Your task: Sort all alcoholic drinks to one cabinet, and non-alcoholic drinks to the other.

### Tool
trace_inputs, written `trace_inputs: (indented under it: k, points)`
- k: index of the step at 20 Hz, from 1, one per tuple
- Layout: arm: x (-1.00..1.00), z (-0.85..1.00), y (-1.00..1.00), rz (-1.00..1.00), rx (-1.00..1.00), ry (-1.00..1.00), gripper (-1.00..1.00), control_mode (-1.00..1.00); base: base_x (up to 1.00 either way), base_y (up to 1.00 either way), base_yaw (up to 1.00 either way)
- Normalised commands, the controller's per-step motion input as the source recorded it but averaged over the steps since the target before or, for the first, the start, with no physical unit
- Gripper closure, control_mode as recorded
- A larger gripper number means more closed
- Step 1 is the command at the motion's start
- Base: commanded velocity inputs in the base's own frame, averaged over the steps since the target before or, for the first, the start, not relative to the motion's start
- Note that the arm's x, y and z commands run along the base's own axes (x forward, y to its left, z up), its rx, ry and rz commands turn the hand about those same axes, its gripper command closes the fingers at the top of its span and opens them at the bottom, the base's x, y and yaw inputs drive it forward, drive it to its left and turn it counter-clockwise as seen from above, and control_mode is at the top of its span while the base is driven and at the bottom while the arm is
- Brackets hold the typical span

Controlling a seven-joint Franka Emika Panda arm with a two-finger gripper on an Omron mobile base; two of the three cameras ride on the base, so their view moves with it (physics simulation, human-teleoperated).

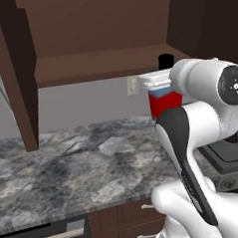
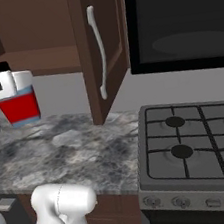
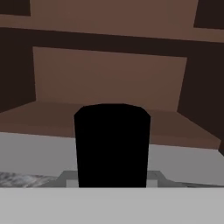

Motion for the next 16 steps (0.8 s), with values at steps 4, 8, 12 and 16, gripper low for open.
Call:
trace_inputs:
  k: [4,8,12,16]
  points:
    - [0.02,0.18,0.00,0.00,0.00,0.00,1.00,-1.00,0.00,0.00,0.00]
    - [0.05,0.17,0.00,0.00,0.00,0.00,1.00,-1.00,0.00,0.00,0.00]
    - [0.13,0.21,0.00,0.00,0.00,-0.03,1.00,-1.00,0.00,0.00,0.00]
    - [0.25,0.13,-0.04,0.00,0.00,-0.08,1.00,-1.00,0.00,0.00,0.00]
